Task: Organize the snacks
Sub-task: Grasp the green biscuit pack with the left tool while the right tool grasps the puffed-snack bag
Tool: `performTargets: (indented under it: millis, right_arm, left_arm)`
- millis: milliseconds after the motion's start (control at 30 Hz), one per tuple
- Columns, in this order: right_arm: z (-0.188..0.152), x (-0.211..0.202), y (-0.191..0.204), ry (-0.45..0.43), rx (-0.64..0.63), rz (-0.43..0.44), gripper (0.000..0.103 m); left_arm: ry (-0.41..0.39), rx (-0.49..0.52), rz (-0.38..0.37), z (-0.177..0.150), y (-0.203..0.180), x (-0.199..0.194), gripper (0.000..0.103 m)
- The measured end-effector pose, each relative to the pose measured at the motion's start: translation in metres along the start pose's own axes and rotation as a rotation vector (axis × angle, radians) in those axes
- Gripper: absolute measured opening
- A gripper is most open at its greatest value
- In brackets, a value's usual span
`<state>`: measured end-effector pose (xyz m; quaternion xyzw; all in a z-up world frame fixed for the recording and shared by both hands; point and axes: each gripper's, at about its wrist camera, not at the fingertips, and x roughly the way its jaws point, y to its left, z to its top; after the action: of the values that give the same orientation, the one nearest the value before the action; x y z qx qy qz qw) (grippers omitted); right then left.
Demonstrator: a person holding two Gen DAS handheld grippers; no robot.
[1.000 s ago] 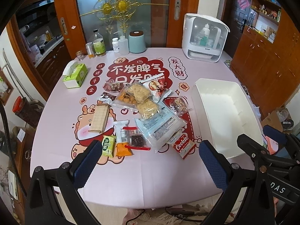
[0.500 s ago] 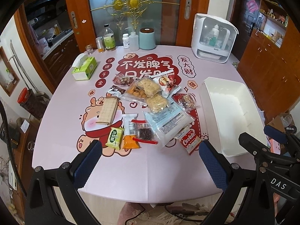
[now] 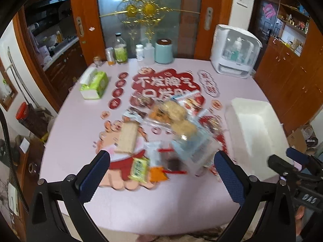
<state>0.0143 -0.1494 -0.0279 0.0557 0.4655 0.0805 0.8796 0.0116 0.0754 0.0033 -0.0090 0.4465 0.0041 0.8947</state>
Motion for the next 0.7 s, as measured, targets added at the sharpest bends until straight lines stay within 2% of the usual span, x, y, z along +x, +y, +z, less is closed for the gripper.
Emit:
performTargets:
  millis: [100,167,267,367,433,533,600,700]
  right_arm:
    - [0.005,0.009,0.009,-0.041,0.042,0.036,0.088]
    - [0.009,0.019,0.016,-0.036,0.036,0.039,0.097]
    - [0.014,0.041,0.03,0.005,0.009,-0.024,0.097]
    - [0.018,0.068,0.042,0.036,-0.012,-0.094,0.097]
    - [0.019,0.085,0.046,0.059,-0.024,-0.096,0.097]
    - [0.025,0.114,0.047,0.08,-0.018,-0.116,0.091]
    - [0.03,0.135,0.05,0.122,-0.027,-0.099,0.074]
    - [0.04,0.17,0.054,0.164,-0.062,-0.134,0.074]
  left_arm:
    - [-0.008,0.011,0.034,0.01,0.031,0.013,0.102]
    - [0.008,0.021,0.056,0.014,0.054,0.028,0.102]
    - [0.058,0.033,0.066,0.016,0.079,0.053,0.102]
    - [0.145,0.03,0.042,0.011,0.104,0.091,0.102]
    - [0.212,0.016,-0.01,0.004,0.113,0.117,0.102]
    - [0.302,0.012,-0.081,-0.016,0.115,0.156,0.102]
    - [0.341,0.024,-0.107,-0.028,0.111,0.177,0.102]
    - [0.388,0.044,-0.126,-0.047,0.103,0.205,0.102]
